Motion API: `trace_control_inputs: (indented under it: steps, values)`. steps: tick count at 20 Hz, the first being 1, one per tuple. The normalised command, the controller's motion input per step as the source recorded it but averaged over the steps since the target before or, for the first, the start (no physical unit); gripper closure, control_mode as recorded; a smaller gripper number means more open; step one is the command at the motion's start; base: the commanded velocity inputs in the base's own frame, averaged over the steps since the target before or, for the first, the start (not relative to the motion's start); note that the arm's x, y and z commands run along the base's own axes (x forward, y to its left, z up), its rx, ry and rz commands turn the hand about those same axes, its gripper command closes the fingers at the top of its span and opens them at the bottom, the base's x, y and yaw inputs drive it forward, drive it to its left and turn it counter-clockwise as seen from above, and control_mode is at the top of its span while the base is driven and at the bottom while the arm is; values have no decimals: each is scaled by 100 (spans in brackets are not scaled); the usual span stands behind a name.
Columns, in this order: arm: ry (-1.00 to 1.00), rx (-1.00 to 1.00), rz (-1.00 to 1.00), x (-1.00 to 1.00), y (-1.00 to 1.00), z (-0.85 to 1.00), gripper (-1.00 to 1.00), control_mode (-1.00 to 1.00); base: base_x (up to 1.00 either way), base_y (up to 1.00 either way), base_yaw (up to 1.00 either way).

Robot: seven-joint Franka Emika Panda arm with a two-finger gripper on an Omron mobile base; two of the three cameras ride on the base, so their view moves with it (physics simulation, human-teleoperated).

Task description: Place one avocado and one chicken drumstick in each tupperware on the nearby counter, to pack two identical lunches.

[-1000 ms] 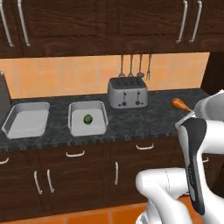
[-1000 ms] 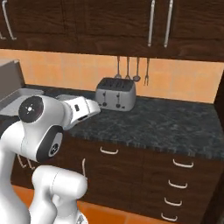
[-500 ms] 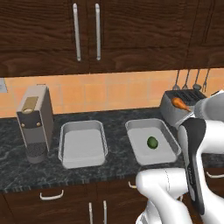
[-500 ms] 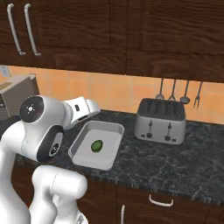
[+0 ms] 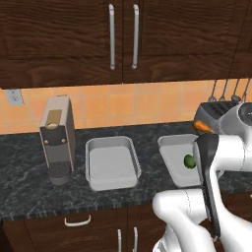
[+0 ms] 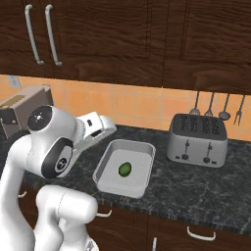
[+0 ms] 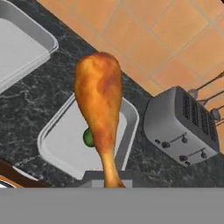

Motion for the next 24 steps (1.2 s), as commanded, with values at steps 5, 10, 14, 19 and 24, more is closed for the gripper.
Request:
trace_control_inputs:
  steps: [5,10,14,19,24]
  values:
    - [20,1,1,0,-97,-66,100,-100,0,0,0]
    - [21,1,5,19,-42,-83,100,-100,0,0,0]
    - [19,0,7,54,7,-92,100,-100,0,0,0]
    - [15,0,10,71,2,-51,100,-100,0,0,0]
    - [2,2,10,86,-2,-43,100,-100,0,0,0]
